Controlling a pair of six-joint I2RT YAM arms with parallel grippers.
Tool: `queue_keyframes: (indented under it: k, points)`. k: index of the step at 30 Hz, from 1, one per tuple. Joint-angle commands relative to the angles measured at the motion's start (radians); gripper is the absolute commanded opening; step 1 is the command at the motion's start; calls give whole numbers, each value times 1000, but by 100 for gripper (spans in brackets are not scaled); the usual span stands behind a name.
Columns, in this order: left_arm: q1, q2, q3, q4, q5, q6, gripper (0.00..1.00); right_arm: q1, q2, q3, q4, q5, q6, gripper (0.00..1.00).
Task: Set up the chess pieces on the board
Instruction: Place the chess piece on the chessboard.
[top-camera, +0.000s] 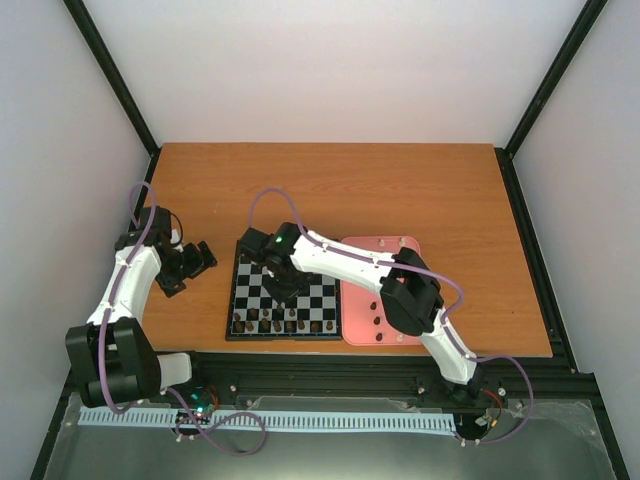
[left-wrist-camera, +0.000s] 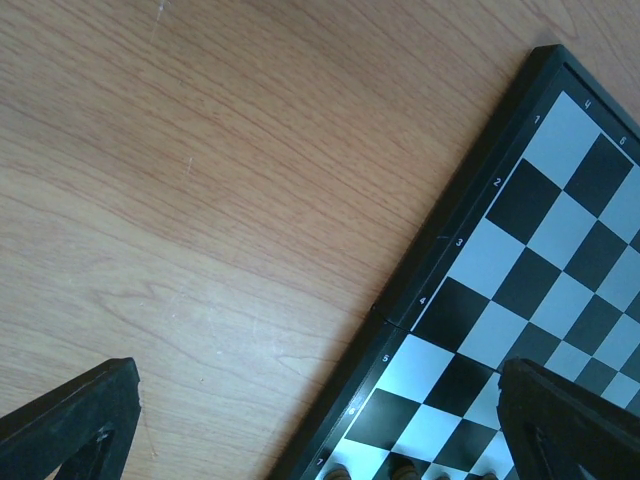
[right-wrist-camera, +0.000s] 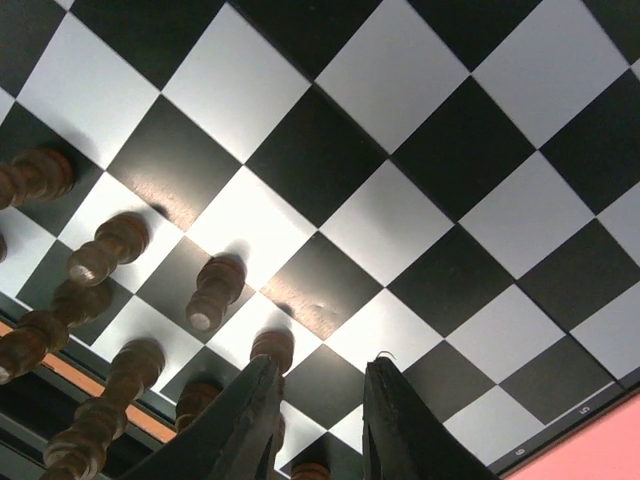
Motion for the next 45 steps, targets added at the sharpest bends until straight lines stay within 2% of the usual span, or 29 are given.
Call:
queue_keyframes:
  k: [1, 19, 45]
  points:
    - [-2, 3, 36, 2, 1, 16, 100, -10, 32, 26, 5, -1, -30, 25]
    - [-3, 17, 39, 1, -6, 19, 100, -7, 74, 4, 48, -85, -39, 23]
    - [-3, 21, 26, 9, -6, 22, 100, 8, 68, -23, 54, -105, -40, 23]
